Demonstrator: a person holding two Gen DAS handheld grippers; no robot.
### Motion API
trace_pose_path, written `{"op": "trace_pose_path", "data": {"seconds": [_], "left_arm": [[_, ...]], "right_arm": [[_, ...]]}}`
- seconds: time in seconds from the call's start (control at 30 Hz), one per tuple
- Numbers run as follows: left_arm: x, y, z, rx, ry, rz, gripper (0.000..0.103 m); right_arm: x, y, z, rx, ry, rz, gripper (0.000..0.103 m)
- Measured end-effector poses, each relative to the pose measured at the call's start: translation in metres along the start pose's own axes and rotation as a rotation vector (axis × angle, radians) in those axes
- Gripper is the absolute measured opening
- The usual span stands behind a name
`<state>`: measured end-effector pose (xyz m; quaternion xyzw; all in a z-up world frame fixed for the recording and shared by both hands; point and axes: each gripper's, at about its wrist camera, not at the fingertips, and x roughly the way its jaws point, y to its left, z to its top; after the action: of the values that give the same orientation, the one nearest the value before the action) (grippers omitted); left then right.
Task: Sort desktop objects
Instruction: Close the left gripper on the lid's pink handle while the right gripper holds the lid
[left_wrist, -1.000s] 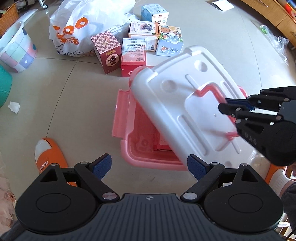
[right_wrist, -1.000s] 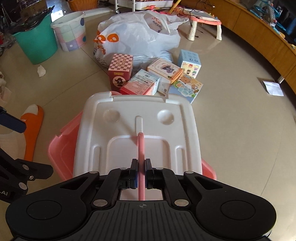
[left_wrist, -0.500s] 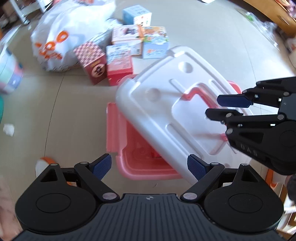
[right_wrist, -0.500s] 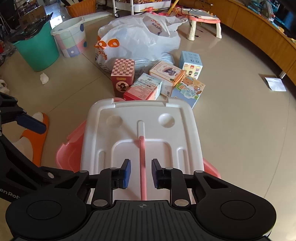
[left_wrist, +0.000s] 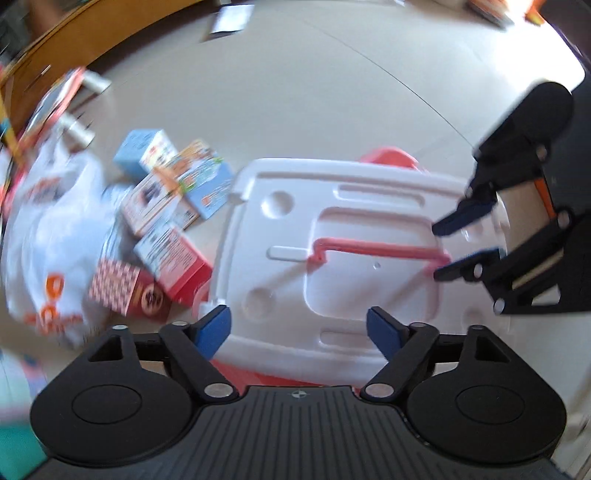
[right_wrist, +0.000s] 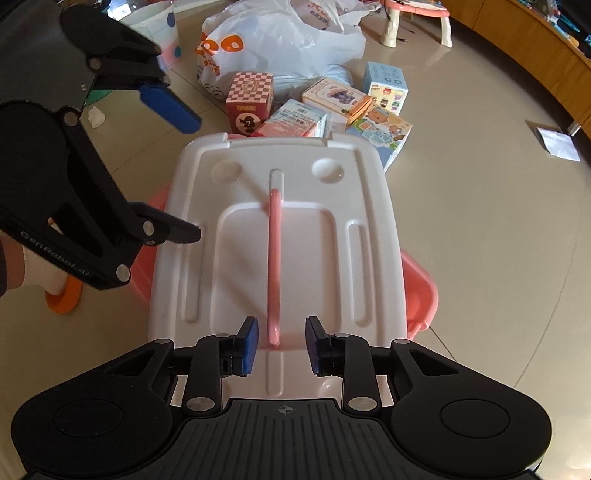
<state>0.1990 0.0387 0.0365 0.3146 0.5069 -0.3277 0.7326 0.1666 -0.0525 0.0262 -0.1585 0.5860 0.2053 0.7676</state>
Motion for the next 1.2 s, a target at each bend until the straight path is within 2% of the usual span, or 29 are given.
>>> {"op": "trace_pose_path", "data": {"seconds": [0.03, 0.1, 0.2, 0.4, 0.6, 0.8, 0.9, 1.2], "left_arm": [[0.003, -0.002, 0.001, 0.052, 0.003, -0.003, 0.072], [0.009, -0.005, 0.002, 0.138, -0.005, -0.012, 0.062], [0.015, -0.003, 0.008, 0.181, -0.022, -0.012, 0.054], [0.021, -0.001, 0.025, 0.259, -0.077, -0.055, 0.053], [0.033, -0.006, 0.031, 0.345, -0.033, -0.133, 0.043], [0.043, -0.016, 0.039, 0.396, 0.002, -0.157, 0.035], [0.048, -0.022, 0.042, 0.422, 0.012, -0.146, 0.032], [0.051, -0.032, 0.04, 0.457, 0.019, -0.153, 0.03]], "right_arm": [[0.001, 0.0, -0.001, -0.005, 0.002, -0.001, 0.026], [0.003, 0.001, -0.003, -0.009, 0.003, -0.001, 0.026], [0.004, 0.001, -0.005, -0.009, 0.008, 0.002, 0.025], [0.009, -0.001, -0.007, 0.001, 0.032, 0.013, 0.018], [0.011, -0.005, -0.01, 0.024, 0.033, 0.02, 0.015], [0.011, -0.008, -0.008, 0.048, 0.03, 0.034, 0.015], [0.01, -0.008, -0.007, 0.052, 0.028, 0.023, 0.01], [0.003, -0.012, -0.01, 0.055, 0.02, -0.01, 0.008]]}}
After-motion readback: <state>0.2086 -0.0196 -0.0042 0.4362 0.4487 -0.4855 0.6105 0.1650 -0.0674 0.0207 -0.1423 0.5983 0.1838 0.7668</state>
